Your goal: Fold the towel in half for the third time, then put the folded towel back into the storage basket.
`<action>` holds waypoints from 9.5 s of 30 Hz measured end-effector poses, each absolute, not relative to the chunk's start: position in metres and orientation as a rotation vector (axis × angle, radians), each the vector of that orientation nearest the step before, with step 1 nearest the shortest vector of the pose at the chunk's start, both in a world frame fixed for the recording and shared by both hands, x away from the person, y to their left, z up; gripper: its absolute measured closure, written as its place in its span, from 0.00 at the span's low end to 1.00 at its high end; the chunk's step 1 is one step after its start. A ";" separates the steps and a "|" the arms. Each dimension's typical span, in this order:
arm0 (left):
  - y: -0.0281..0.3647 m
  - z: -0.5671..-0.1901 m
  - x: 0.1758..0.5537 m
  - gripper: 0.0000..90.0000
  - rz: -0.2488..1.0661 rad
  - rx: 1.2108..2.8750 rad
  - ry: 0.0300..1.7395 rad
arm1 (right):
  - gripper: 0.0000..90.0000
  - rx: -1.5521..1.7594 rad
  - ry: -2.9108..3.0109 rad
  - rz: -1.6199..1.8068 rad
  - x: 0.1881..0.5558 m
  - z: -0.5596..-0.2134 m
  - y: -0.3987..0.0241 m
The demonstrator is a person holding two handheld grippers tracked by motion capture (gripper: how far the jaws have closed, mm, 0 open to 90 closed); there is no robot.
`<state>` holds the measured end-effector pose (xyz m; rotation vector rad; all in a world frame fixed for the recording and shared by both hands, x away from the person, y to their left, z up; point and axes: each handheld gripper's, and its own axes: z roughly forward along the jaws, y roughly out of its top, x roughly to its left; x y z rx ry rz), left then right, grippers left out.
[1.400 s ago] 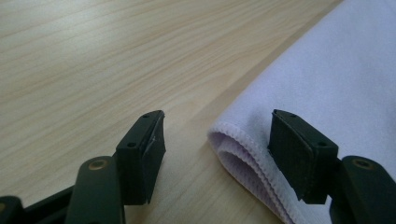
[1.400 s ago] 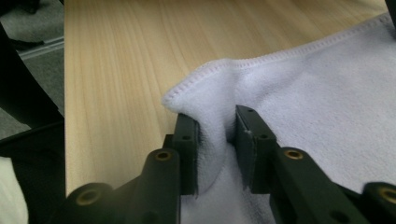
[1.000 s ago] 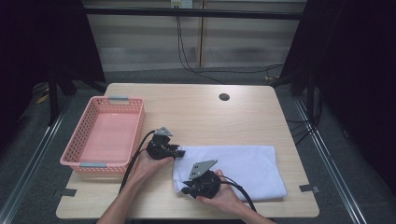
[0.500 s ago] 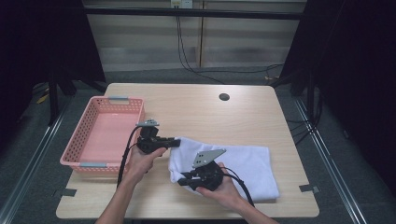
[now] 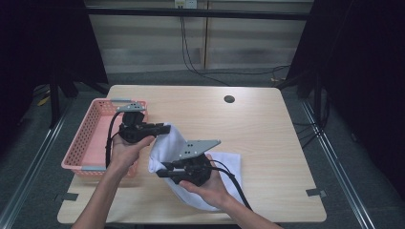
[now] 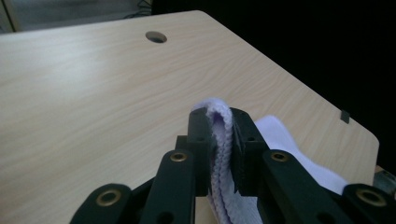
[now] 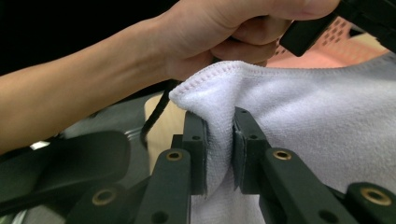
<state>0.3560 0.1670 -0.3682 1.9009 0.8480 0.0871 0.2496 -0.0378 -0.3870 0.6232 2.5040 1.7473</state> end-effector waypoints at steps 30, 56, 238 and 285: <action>-0.029 -0.469 0.359 0.82 -0.144 2.116 0.684 | 0.59 1.063 2.529 1.324 0.190 -0.468 -0.198; 0.076 -0.458 0.297 0.49 -0.041 2.191 0.656 | 0.37 1.265 2.318 1.163 0.322 -0.462 -0.190; 0.413 -0.418 0.308 0.81 0.240 1.773 1.232 | 0.76 1.026 2.592 1.431 0.461 -0.416 0.120; 0.201 -0.421 0.276 0.32 0.309 1.995 0.967 | 0.42 0.926 2.361 1.497 0.348 -0.401 -0.148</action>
